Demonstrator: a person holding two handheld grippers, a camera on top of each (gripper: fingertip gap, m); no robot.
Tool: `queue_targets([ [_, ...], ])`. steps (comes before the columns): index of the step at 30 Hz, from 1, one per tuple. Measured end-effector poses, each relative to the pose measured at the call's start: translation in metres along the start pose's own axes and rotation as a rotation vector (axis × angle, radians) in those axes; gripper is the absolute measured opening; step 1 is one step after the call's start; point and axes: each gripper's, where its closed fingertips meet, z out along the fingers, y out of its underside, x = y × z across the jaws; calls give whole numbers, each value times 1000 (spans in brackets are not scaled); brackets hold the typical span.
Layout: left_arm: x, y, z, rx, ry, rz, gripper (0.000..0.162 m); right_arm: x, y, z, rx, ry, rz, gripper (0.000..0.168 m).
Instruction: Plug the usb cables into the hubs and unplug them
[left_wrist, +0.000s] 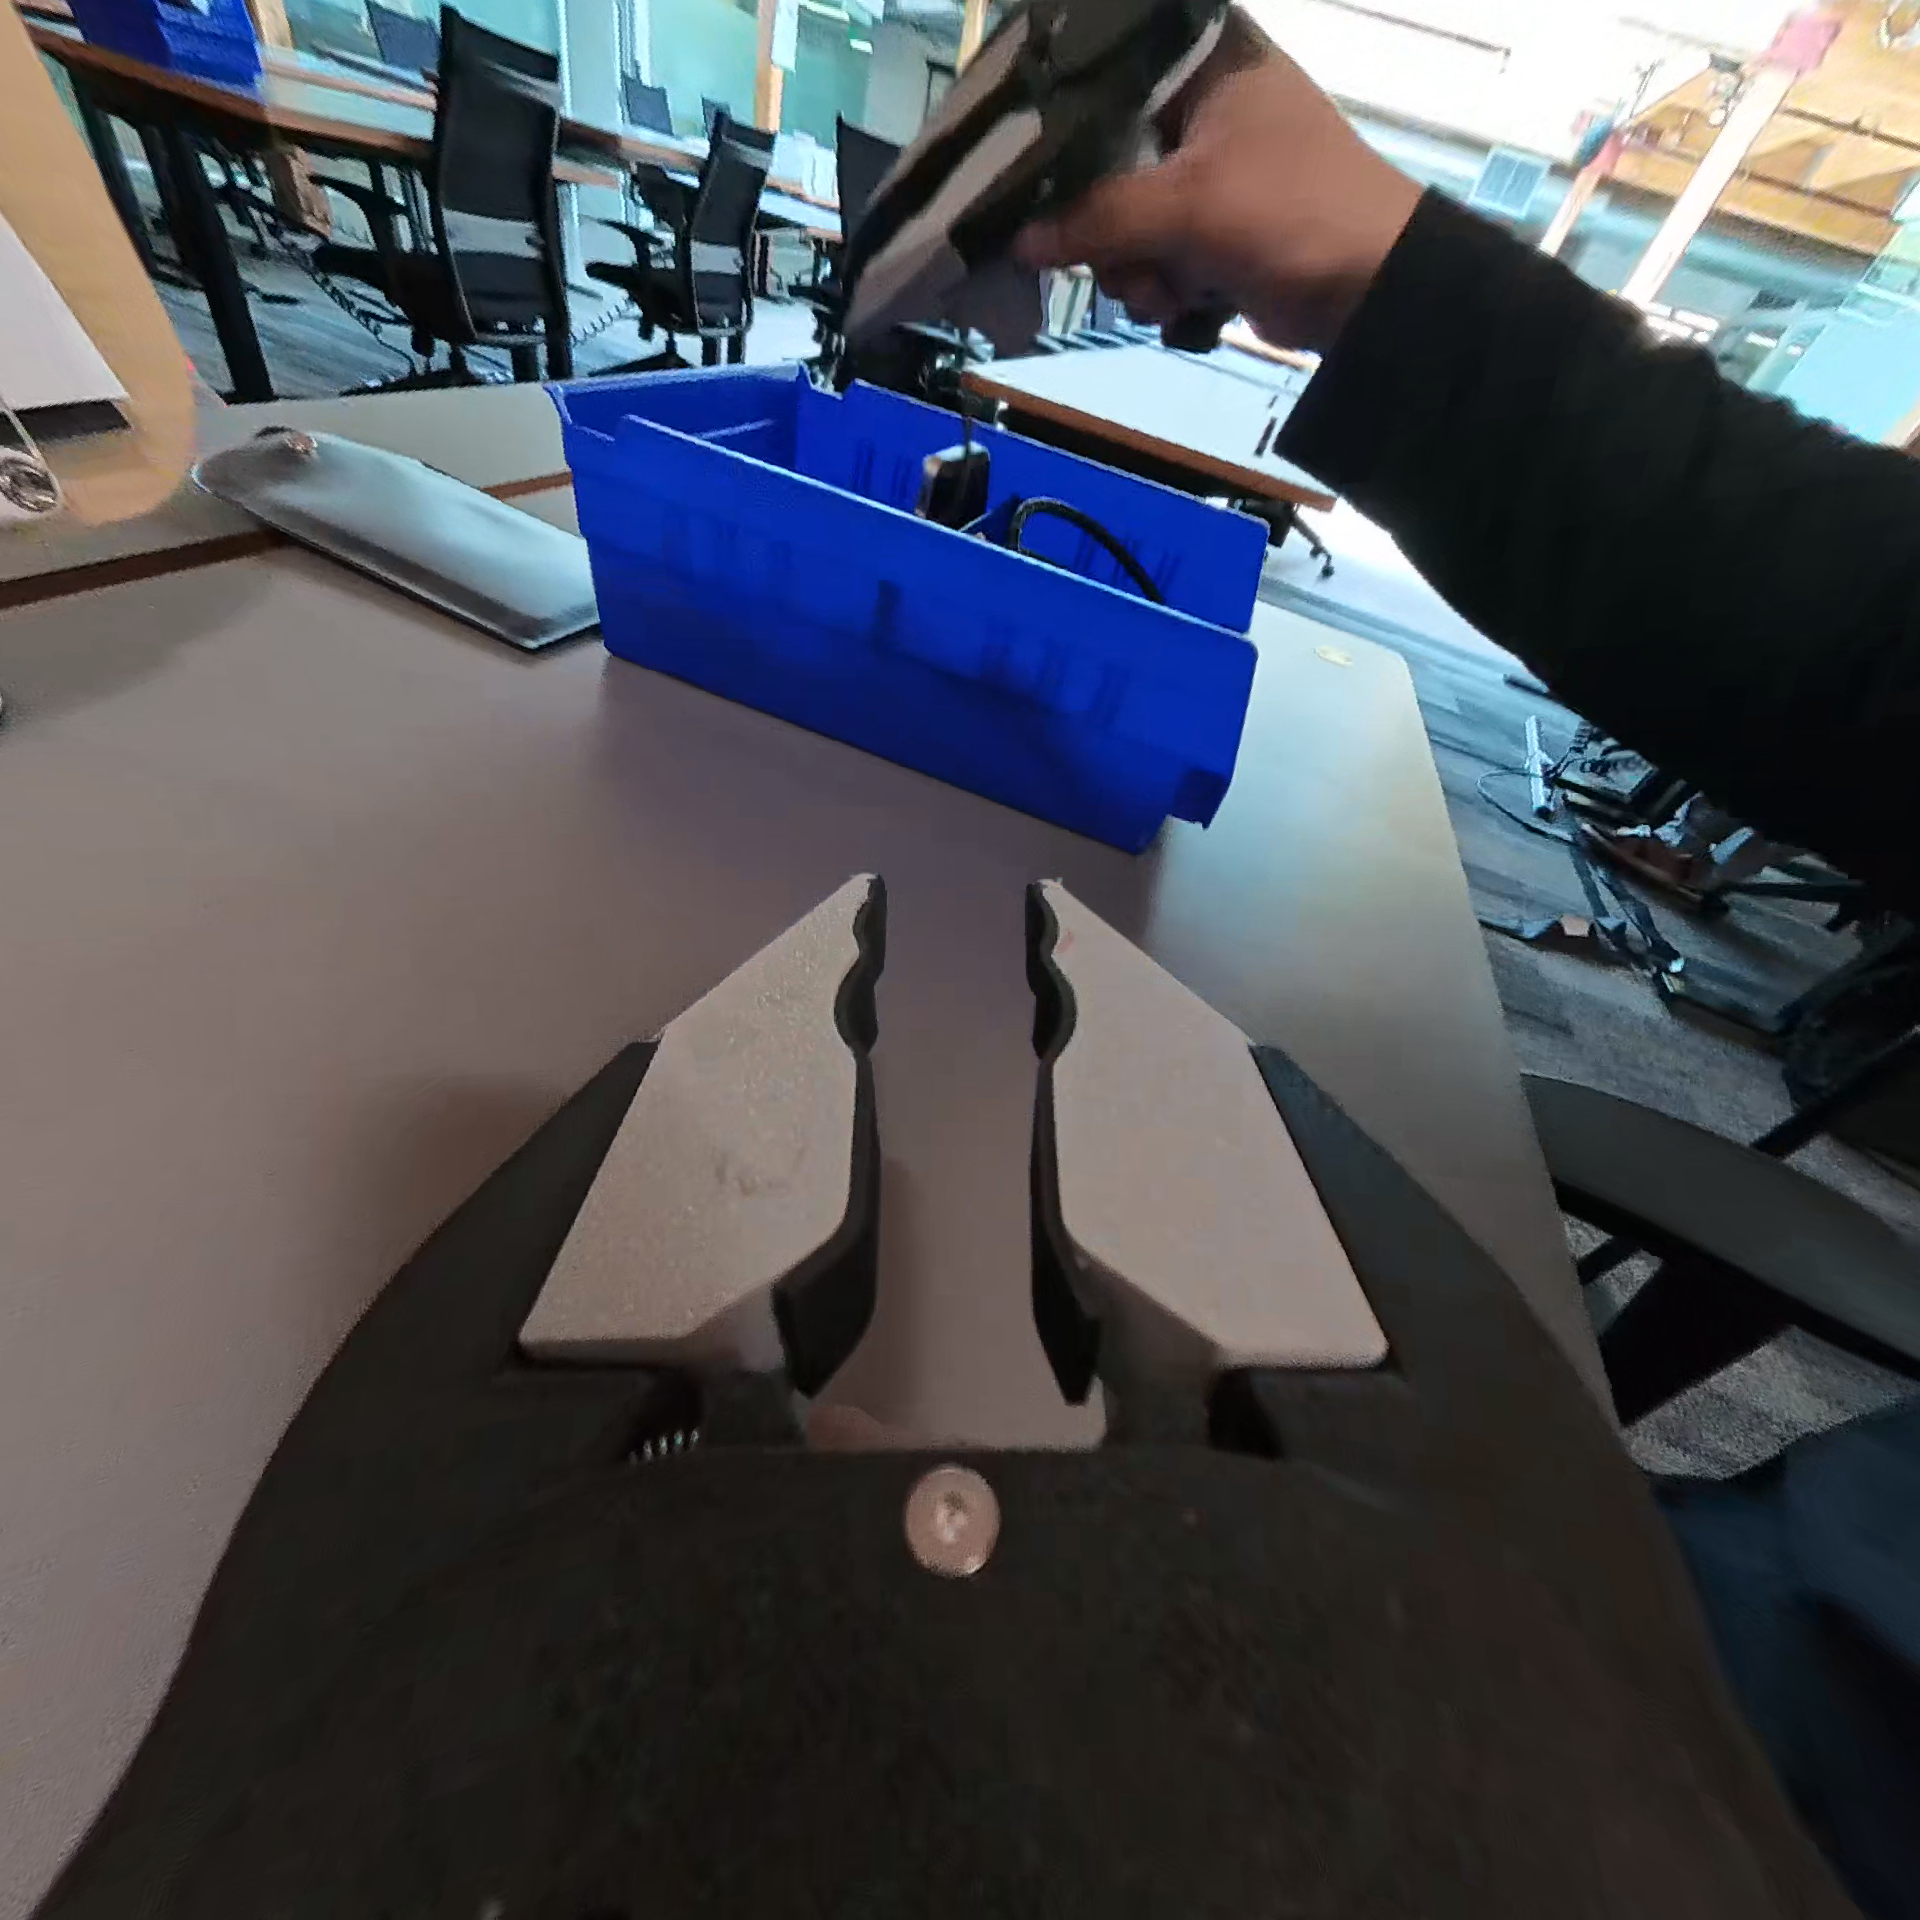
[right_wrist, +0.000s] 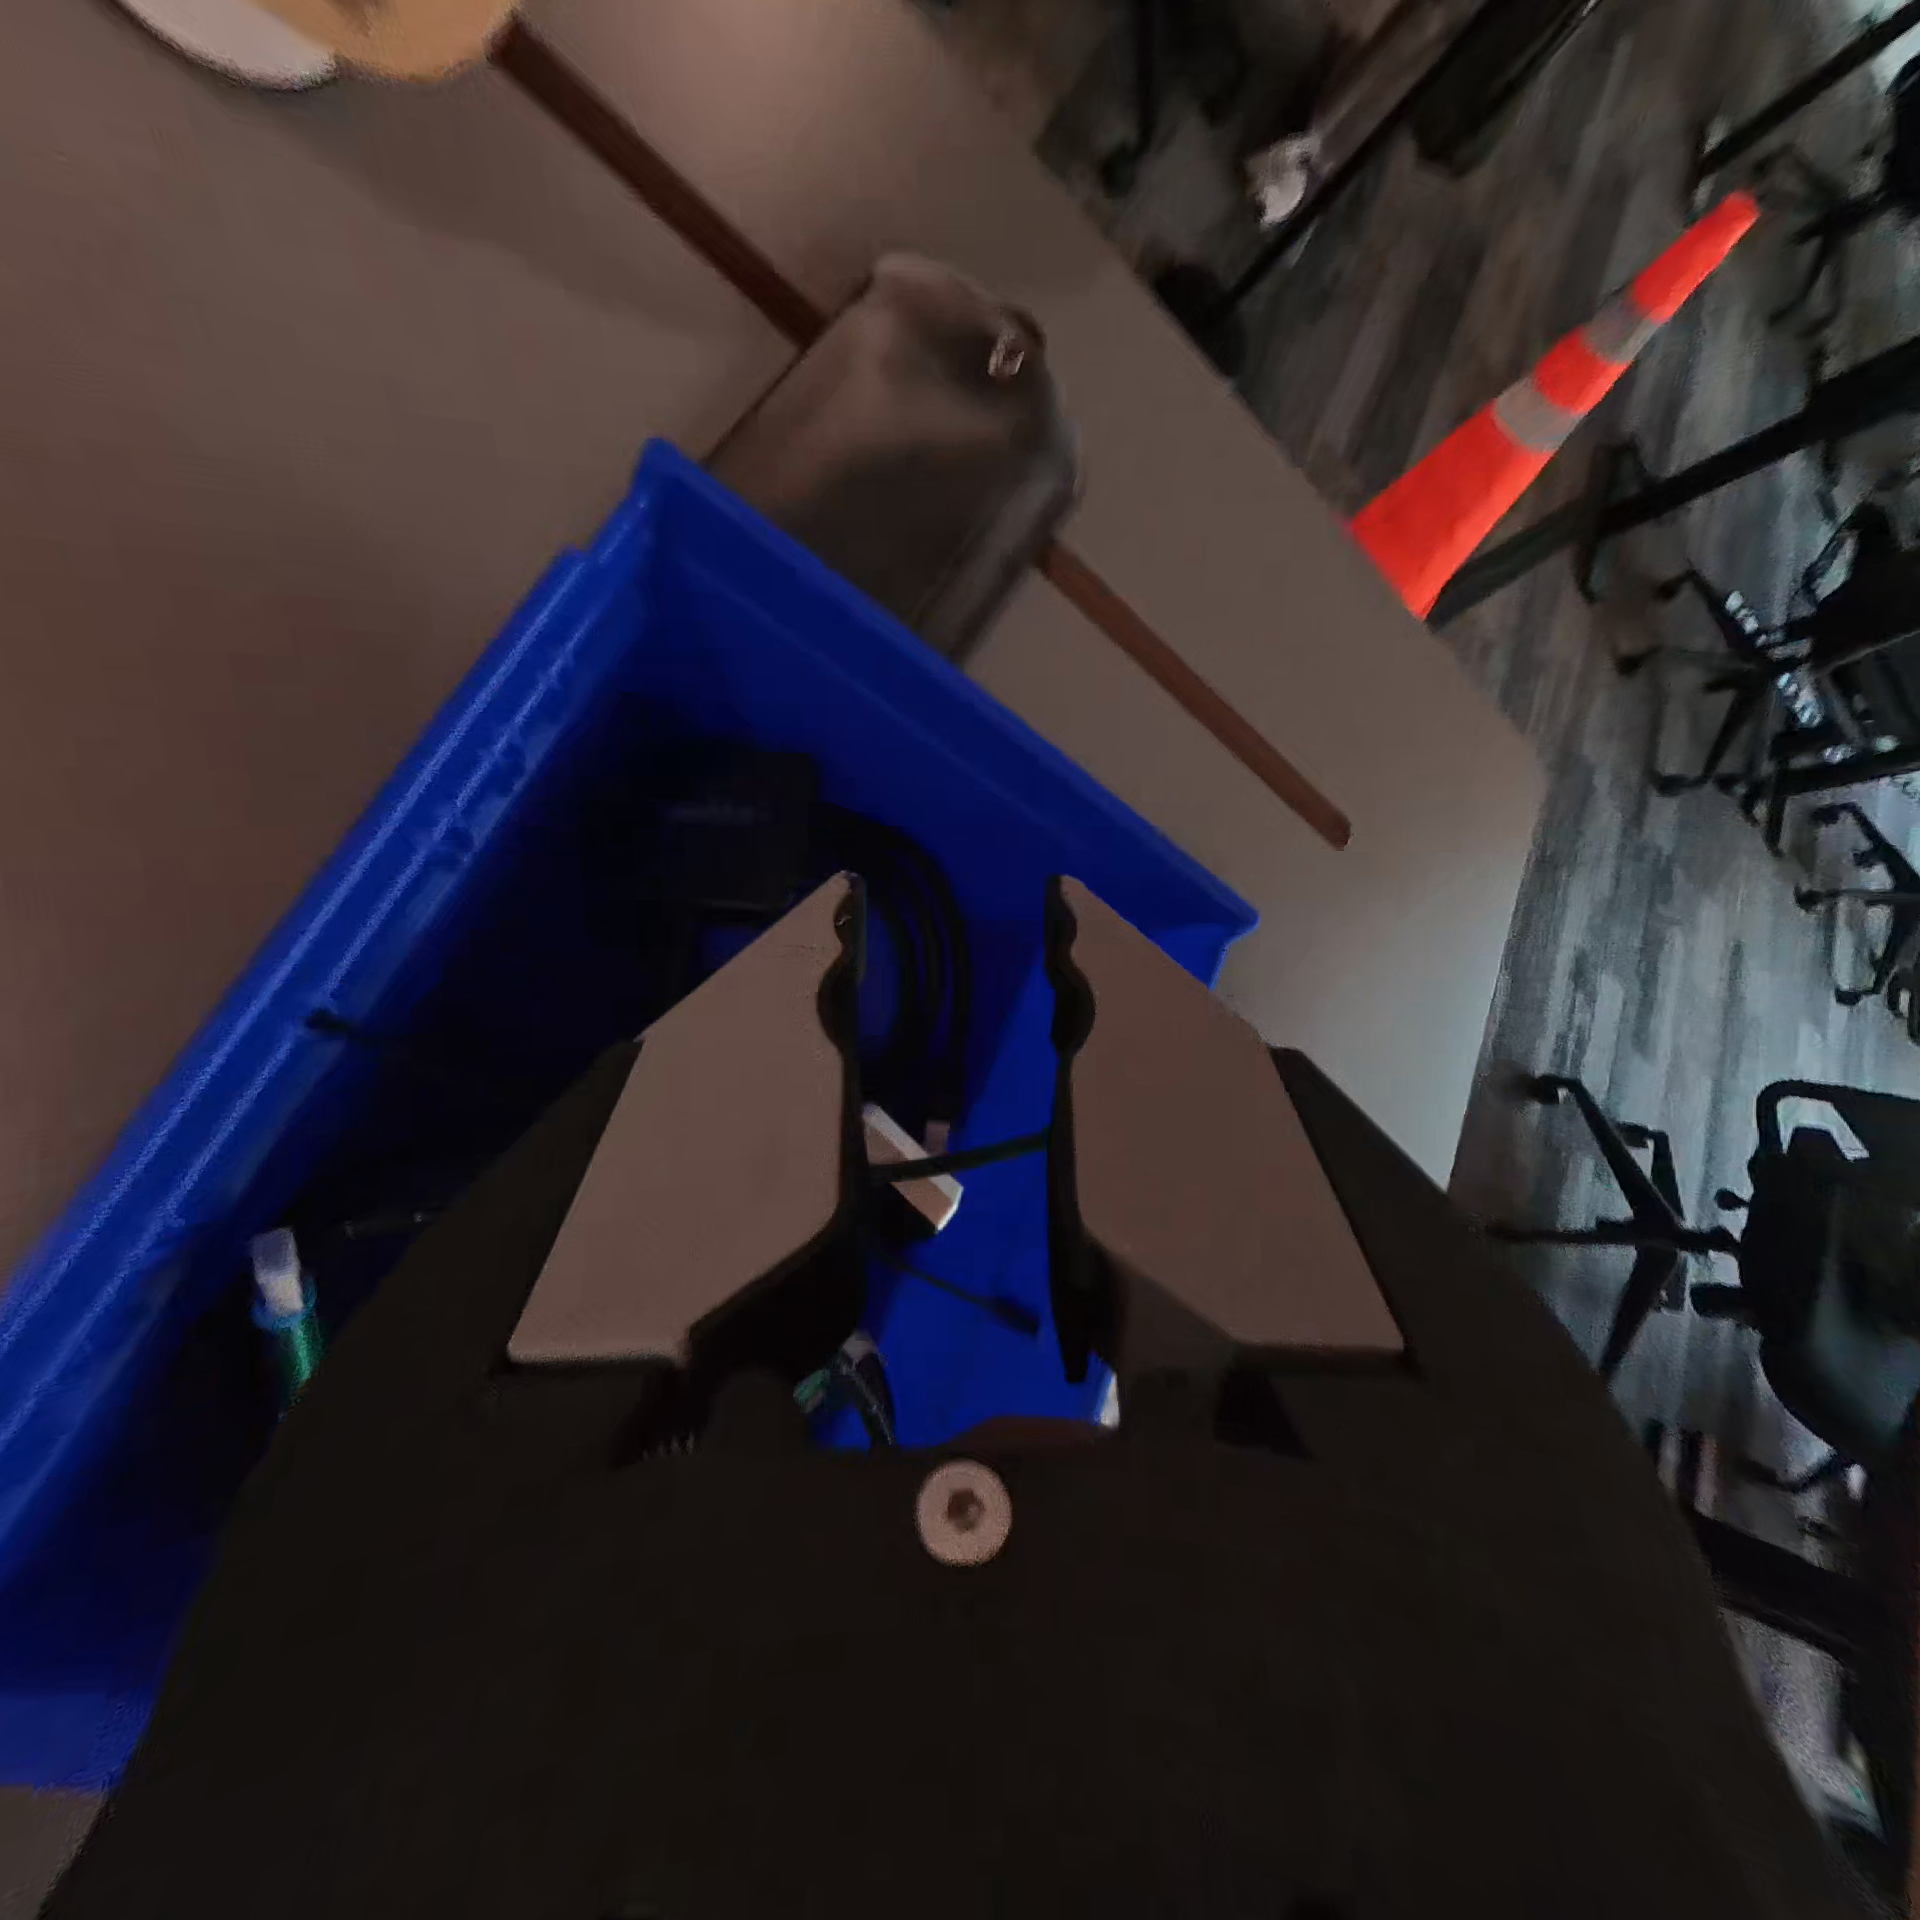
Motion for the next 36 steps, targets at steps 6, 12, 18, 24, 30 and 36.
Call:
queue_targets([
  [6, 5, 8, 6, -42, 15, 5, 27, -6, -43, -54, 324, -57, 153, 36],
  [12, 4, 21, 11, -120, -33, 105, 32, -66, -31, -93, 488, -268, 249, 52],
  [18, -1, 33, 13, -190, -140, 230, 51, -106, 3, -123, 616, -375, 338, 60],
  [24, 14, 33, -16, -172, -258, 195, 70, -145, 45, -121, 560, -417, 326, 80],
  [30, 23, 12, -113, -96, -546, 190, 82, -171, 74, -111, 462, -292, 248, 92],
  [36, -9, 6, -256, 63, -1009, 120, 75, -179, 79, -95, 460, -163, 316, 100],
])
